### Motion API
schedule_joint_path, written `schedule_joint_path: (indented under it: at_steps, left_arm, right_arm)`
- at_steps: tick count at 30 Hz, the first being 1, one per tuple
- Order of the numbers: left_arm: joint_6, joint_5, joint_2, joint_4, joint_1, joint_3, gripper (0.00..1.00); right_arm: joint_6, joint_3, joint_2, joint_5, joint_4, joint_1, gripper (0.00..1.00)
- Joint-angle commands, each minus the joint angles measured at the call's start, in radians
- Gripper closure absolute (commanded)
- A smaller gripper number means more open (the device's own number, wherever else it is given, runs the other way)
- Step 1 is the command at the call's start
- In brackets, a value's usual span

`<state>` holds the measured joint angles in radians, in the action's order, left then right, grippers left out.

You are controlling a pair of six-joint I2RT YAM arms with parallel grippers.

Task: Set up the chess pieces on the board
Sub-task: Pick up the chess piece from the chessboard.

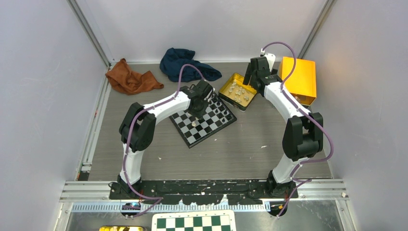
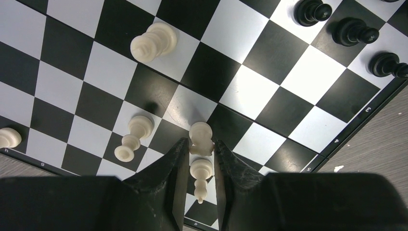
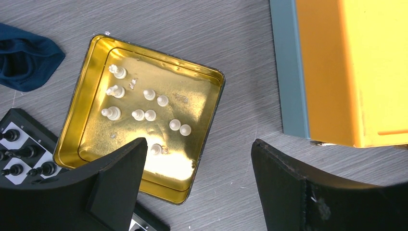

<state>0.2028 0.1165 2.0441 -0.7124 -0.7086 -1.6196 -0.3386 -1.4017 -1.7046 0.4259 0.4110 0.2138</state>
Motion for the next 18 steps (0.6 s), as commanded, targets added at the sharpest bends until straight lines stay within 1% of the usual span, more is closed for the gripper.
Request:
schedule_joint_path:
  at_steps: [1, 14, 18]
  left_arm:
    - [0.001, 0.024, -0.021, -0.003, 0.004, -0.046, 0.73]
    - [-0.001, 0.026, -0.035, -0.017, 0.004, -0.066, 0.74]
    - [0.006, 0.023, -0.032, -0.015, 0.004, -0.059, 0.70]
  right_arm:
    - [0.001, -0.004, 0.065, 0.029, -0.049, 0.002, 0.15]
    - [0.002, -0.010, 0.062, 0.031, -0.046, 0.001, 0.15]
    - [0.002, -0.006, 0.067, 0.033, -0.044, 0.002, 0.15]
